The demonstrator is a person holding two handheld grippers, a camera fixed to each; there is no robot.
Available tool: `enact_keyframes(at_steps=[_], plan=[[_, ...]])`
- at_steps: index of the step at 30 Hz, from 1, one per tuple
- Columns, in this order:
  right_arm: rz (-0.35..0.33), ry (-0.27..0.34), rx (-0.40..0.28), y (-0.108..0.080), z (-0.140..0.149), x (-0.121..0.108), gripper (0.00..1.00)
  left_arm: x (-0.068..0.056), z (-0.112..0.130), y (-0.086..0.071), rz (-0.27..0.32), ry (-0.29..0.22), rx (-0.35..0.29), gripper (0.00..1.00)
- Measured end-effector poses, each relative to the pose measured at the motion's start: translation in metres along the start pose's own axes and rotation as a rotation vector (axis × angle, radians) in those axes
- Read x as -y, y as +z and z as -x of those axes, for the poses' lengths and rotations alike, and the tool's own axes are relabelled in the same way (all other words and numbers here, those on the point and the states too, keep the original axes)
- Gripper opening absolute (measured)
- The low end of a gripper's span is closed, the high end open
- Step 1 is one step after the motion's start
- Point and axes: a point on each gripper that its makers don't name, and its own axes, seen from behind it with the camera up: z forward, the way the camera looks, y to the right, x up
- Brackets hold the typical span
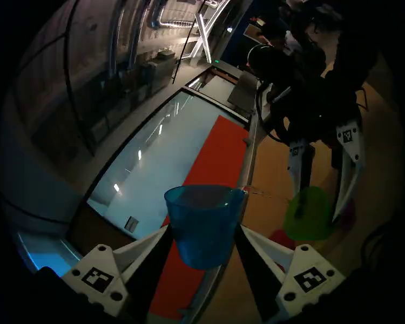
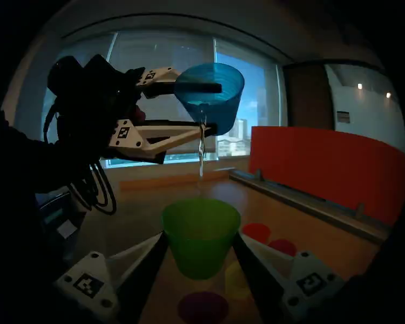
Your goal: Pour water
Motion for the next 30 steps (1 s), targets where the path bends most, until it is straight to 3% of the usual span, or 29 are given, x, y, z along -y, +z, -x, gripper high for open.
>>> enact_keyframes(at_steps=[30], plan=[[0.008, -0.006, -0.007, -0.0047, -0.0016, -0.0044, 0.87, 0.0074, -0.0066, 0.0011, -0.022, 0.105, 0.002, 0.78]])
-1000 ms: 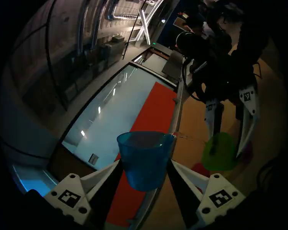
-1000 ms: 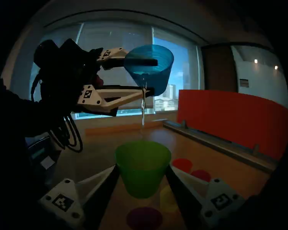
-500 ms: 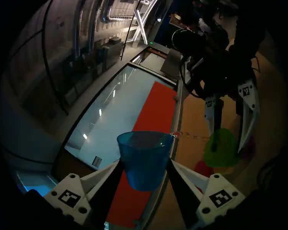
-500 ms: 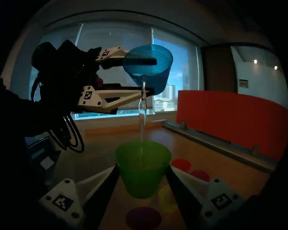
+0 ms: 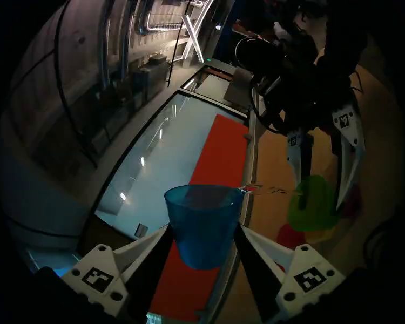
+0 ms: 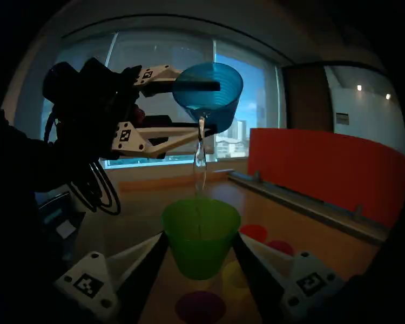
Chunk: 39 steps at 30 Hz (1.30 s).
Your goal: Pour water
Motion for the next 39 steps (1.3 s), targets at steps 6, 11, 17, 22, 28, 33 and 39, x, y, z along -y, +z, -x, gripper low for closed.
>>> enact_keyframes(at_steps=[6, 11, 17, 22, 28, 33, 39], plan=[[0.003, -0.002, 0.002, 0.0, 0.0, -0.001, 0.87, 0.0, 0.002, 0.0, -0.004, 0.017, 0.004, 0.78], [0.003, -0.001, 0.0, 0.001, 0.0, -0.001, 0.87, 0.001, 0.001, 0.0, -0.006, 0.033, 0.005, 0.78], [0.007, -0.003, 0.0, 0.0, 0.0, -0.002, 0.87, 0.002, -0.001, 0.0, -0.009, 0.057, 0.004, 0.78], [0.007, -0.002, -0.002, -0.001, -0.001, -0.002, 0.87, 0.002, -0.002, -0.001, -0.011, 0.07, 0.003, 0.78], [0.008, -0.004, -0.001, -0.001, 0.001, -0.002, 0.87, 0.008, -0.002, 0.0, -0.017, 0.098, 0.006, 0.78], [0.007, -0.004, -0.002, -0.002, 0.0, -0.002, 0.87, 0.011, -0.003, 0.0, -0.021, 0.12, 0.006, 0.78], [0.008, -0.006, -0.002, -0.001, -0.001, -0.003, 0.87, 0.012, -0.004, 0.001, -0.025, 0.144, 0.005, 0.78]])
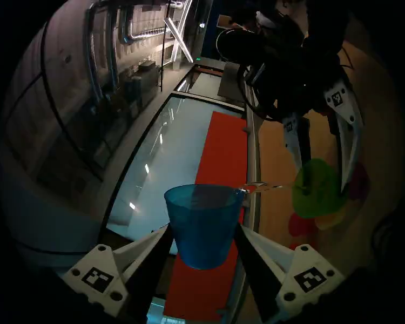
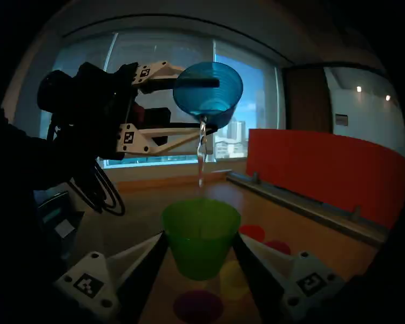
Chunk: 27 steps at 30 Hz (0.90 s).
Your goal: Pour water
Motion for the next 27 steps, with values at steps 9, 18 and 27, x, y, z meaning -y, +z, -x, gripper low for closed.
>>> enact_keyframes(at_steps=[9, 18, 27], plan=[[0.001, -0.001, -0.002, 0.0002, -0.0007, -0.0002, 0.87, -0.0022, -0.0006, -0.002, -0.008, 0.034, 0.002, 0.78], [0.002, -0.001, -0.001, -0.0001, 0.0002, 0.0003, 0.87, -0.0078, -0.0011, -0.0052, -0.013, 0.066, 0.006, 0.78], [0.003, 0.0, -0.004, 0.0004, -0.0001, -0.0004, 0.87, -0.0053, -0.0039, -0.0037, -0.02, 0.101, 0.003, 0.78]])
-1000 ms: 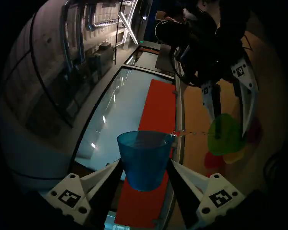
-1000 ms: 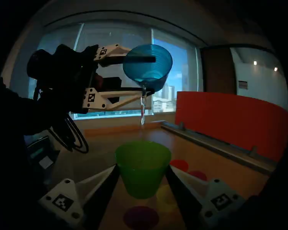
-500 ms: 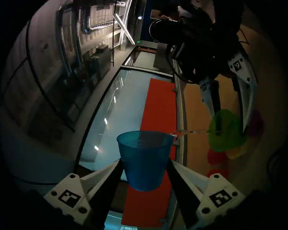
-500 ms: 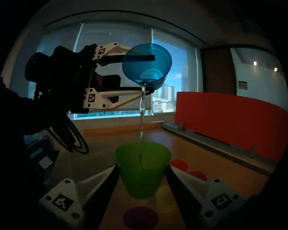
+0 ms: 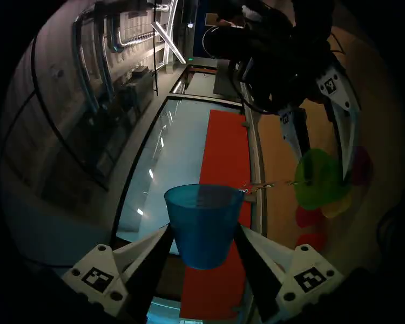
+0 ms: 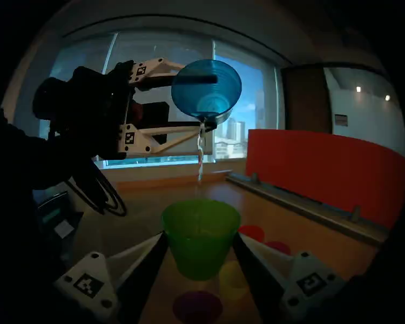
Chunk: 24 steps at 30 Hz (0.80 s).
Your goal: Pour water
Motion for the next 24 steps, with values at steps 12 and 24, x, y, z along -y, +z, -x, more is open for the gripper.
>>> enact_keyframes(at_steps=[12, 24], plan=[[0.001, 0.001, -0.004, 0.0009, -0.0001, 0.0001, 0.87, 0.004, -0.003, 0.0014, -0.011, 0.046, -0.003, 0.78], [0.003, 0.0, -0.005, 0.0006, -0.0006, -0.0005, 0.87, 0.0086, -0.008, -0.0015, -0.02, 0.098, -0.006, 0.78]])
